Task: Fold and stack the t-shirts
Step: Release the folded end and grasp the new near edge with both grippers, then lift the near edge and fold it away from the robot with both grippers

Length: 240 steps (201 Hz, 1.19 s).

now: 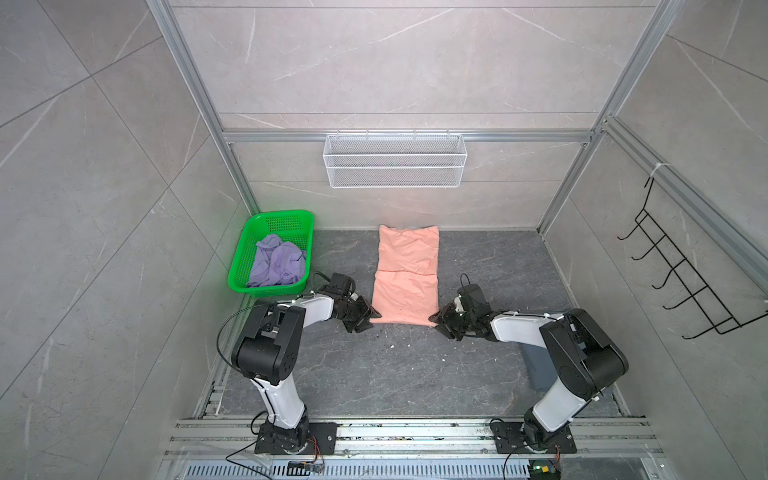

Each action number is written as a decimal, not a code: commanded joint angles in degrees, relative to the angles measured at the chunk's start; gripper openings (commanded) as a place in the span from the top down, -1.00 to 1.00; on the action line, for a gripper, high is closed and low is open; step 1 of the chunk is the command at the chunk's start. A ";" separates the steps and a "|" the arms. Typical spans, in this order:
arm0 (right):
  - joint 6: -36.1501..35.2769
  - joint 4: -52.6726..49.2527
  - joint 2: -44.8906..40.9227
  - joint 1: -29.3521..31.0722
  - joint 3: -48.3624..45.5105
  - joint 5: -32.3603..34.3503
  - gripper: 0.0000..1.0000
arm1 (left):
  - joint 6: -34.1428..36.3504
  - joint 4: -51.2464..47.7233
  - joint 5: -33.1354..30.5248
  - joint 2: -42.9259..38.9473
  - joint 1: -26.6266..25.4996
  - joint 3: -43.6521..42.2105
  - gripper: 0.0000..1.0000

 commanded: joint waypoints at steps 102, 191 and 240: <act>-14.20 -22.19 -4.04 0.60 3.40 5.40 0.95 | 4.04 -9.49 -5.13 -4.31 -1.86 -0.36 1.00; -16.63 -40.86 -29.56 10.17 -6.59 5.03 0.97 | -12.16 -19.63 -14.95 -33.24 -20.09 -15.88 1.00; -15.91 -51.10 -40.72 13.33 -1.44 7.56 0.97 | -19.01 -24.51 -23.45 -42.27 -28.39 -13.98 1.00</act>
